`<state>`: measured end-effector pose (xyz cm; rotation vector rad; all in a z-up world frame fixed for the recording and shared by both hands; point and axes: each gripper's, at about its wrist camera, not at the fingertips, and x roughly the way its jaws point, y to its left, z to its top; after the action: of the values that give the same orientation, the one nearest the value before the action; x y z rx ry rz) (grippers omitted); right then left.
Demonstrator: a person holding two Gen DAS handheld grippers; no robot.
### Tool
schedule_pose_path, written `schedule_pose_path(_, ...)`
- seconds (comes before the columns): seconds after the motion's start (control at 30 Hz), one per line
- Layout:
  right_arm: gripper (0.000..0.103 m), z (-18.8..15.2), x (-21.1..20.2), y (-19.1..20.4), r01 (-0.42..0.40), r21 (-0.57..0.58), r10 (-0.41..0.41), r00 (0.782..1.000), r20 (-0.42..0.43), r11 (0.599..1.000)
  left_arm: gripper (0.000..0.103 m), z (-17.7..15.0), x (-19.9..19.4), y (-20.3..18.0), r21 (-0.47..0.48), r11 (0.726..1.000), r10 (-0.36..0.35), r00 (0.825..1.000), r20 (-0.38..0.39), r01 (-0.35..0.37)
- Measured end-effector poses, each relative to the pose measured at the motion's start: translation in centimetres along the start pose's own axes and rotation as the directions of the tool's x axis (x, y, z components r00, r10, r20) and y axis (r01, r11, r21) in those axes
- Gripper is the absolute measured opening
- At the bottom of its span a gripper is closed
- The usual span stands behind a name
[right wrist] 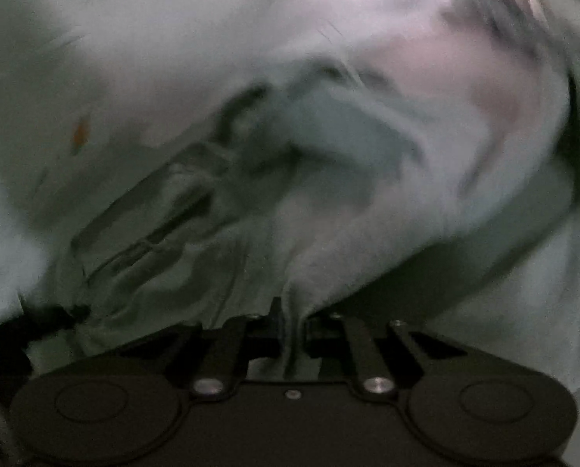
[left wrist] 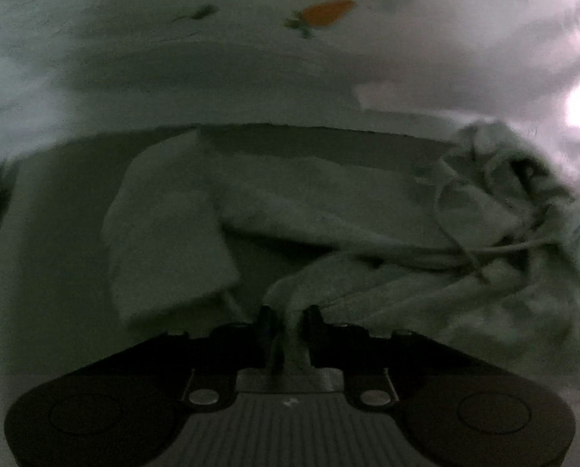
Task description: Fold clothes
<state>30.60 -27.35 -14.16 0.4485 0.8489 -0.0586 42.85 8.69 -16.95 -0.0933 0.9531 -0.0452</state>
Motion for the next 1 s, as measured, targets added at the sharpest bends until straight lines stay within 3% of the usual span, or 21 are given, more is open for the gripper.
schedule_pose_path(0.03, 0.010, -0.2, -1.4, 0.3, 0.005, -0.066, -0.003, 1.000, 0.030, 0.998, 0.019, -1.2, -1.6, 0.2, -0.025, 1.000, 0.003, 1.000, 0.003, -0.003)
schedule_pose_path(0.13, 0.010, -0.9, -4.9, -1.3, -0.050, -0.045, 0.052, 0.997, 0.048, 0.998, 0.019, -6.0, -6.4, 0.1, -0.051, 0.998, 0.040, 0.999, 0.006, -0.040)
schedule_pose_path(0.23, 0.010, -2.3, -7.5, -3.4, -0.059, -0.045, 0.061, 0.997, 0.037, 0.997, 0.019, -11.5, -10.9, 0.4, -0.149, 0.989, 0.017, 0.999, -0.028, -0.021)
schedule_pose_path(0.37, 0.010, -4.8, -9.4, -6.4, -0.040, -0.056, 0.037, 0.998, -0.052, 0.998, 0.019, -18.7, -14.8, -0.5, -0.245, 0.969, -0.010, 0.995, -0.099, -0.015)
schedule_pose_path(0.47, 0.011, -6.0, -9.3, -8.8, -0.019, -0.034, 0.014, 0.991, -0.136, 0.999, 0.020, -21.8, -15.3, -0.8, -0.334, 0.943, -0.031, 0.990, -0.137, -0.017)
schedule_pose_path(0.57, 0.018, -5.7, -9.6, -9.9, -0.042, -0.034, 0.036, 0.989, -0.146, 0.999, 0.025, -21.7, -15.3, -0.8, -0.384, 0.923, -0.026, 0.993, -0.115, -0.020)
schedule_pose_path(0.67, 0.027, -5.3, -10.5, -8.8, -0.012, -0.128, 0.000, 0.995, -0.099, 0.992, 0.025, -20.3, -15.7, -1.0, -0.354, 0.934, 0.023, 0.997, -0.078, -0.049)
schedule_pose_path(0.8, 0.038, -3.9, -11.4, -8.1, 0.012, -0.166, -0.012, 1.000, -0.003, 0.986, 0.032, -18.2, -16.1, -0.6, -0.326, 0.941, 0.085, 0.996, -0.036, -0.093)
schedule_pose_path(0.9, 0.040, -2.1, -11.0, -7.4, 0.016, -0.177, -0.004, 0.998, 0.068, 0.984, 0.038, -16.0, -15.3, 0.4, -0.310, 0.944, 0.113, 0.993, -0.019, -0.113)
schedule_pose_path(1.0, 0.039, -0.3, -9.0, -6.9, -0.005, -0.154, 0.016, 0.997, 0.069, 0.988, 0.049, -13.2, -13.7, 1.4, -0.279, 0.950, 0.147, 0.989, -0.009, -0.143)
